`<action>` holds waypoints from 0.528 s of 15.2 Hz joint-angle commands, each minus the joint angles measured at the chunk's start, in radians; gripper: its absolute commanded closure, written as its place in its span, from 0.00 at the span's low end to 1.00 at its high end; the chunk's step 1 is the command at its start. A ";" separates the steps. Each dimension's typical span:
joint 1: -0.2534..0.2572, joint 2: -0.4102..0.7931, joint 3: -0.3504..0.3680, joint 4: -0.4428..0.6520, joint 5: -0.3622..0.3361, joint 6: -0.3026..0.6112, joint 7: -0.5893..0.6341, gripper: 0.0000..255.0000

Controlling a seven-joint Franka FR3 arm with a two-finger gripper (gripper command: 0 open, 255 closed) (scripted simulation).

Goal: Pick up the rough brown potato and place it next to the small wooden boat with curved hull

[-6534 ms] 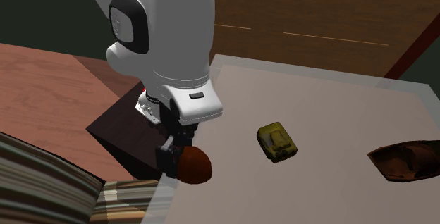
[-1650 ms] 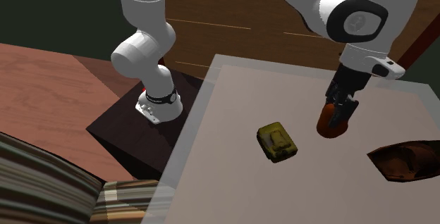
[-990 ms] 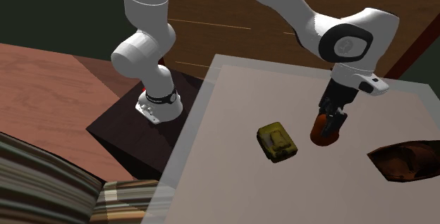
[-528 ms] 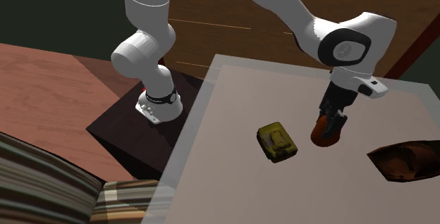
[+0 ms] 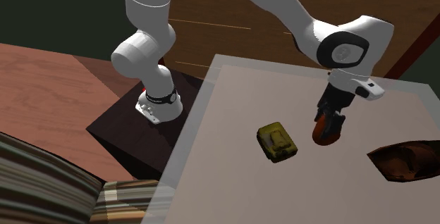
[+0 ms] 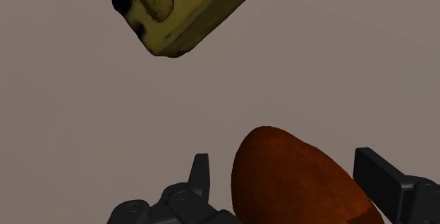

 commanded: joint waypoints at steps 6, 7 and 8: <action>0.014 -0.054 0.019 0.050 0.034 -0.104 -0.022 0.00; 0.014 -0.054 0.019 0.051 0.034 -0.104 -0.022 0.00; 0.014 -0.054 0.019 0.051 0.034 -0.104 -0.022 0.00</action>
